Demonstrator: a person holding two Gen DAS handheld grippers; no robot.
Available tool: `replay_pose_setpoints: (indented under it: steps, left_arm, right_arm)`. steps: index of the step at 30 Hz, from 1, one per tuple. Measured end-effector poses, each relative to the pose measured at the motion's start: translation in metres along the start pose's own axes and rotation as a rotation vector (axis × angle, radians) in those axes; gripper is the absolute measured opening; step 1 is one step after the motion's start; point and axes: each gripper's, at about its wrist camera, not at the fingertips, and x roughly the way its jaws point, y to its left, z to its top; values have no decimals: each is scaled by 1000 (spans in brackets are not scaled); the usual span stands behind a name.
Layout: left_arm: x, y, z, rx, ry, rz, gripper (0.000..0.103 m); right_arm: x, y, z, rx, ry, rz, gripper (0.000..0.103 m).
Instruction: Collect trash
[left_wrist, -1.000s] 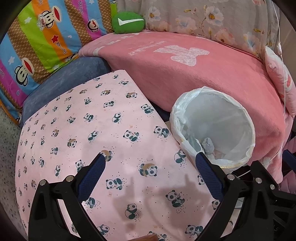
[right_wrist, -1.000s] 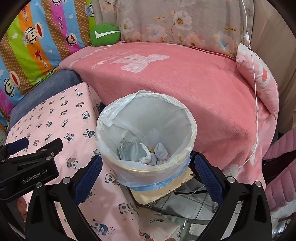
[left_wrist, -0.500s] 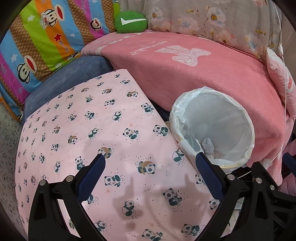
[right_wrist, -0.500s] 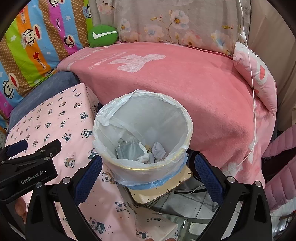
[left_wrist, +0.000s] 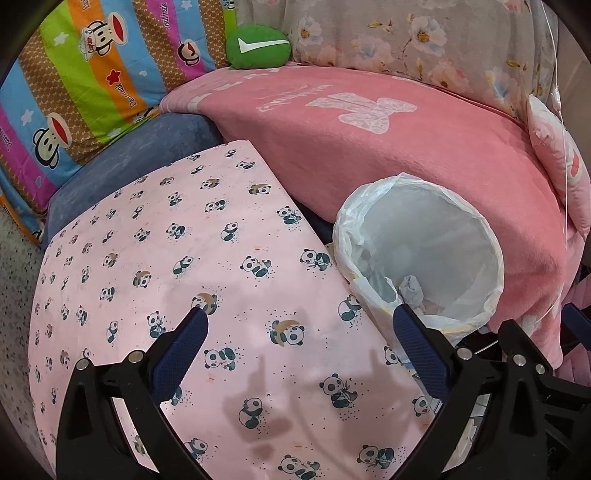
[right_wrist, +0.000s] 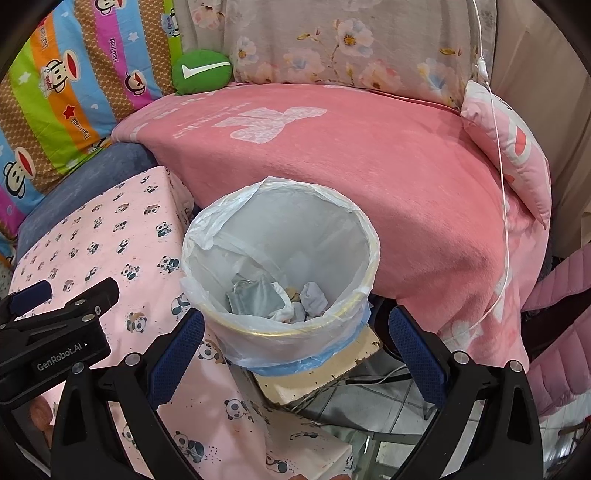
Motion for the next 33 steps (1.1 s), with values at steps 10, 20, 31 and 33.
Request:
replay_pose_setpoints:
  steps: [10, 20, 31, 33]
  left_arm:
    - [0, -1, 0, -2, 5, -4, 96]
    - [0, 0, 1, -4, 6, -1, 96]
    - [-2, -1, -1, 0, 2, 1, 96]
    - [-3, -2, -1, 1, 1, 1, 96]
  right_arm:
    - [0, -1, 0, 3, 0, -2, 99]
    - [-1, -6, -1, 9, 4, -12, 98]
    - [-6, -8, -3, 18, 1, -19, 98]
    - [-6, -8, -3, 20, 0, -19, 98]
